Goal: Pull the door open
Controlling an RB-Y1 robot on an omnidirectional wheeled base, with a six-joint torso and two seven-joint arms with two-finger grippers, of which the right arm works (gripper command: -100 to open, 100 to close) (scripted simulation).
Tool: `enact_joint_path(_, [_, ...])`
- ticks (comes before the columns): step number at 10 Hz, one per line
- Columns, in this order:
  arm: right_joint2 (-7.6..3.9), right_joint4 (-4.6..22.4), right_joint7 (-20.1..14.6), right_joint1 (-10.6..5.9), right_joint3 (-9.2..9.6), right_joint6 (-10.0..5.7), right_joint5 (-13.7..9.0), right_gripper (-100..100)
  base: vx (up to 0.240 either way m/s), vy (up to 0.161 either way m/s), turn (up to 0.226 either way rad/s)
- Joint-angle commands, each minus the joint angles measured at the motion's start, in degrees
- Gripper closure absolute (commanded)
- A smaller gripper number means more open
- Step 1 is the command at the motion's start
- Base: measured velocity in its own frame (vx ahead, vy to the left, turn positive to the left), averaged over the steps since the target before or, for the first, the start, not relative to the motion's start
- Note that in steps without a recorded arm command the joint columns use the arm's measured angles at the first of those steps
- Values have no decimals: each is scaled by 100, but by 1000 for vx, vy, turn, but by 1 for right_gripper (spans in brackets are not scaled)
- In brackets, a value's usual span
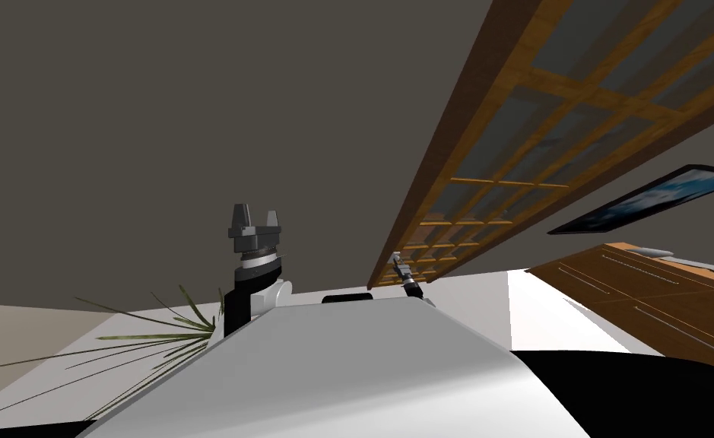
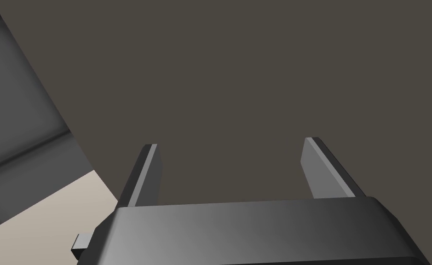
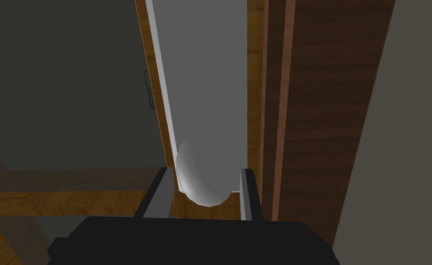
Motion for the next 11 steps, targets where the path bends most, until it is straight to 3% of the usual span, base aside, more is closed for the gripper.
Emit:
enact_joint_path(1, [7, 6, -183, -11, 41, 6, -57, 100, -40, -18, 41])
enact_joint_path(5, [-4, 9, -568, -26, 119, 26, -197, 100, -28, -14, 35])
enact_joint_path(11, [-26, 15, -1408, -57, 283, 68, -495, 100, -39, -18, 47])
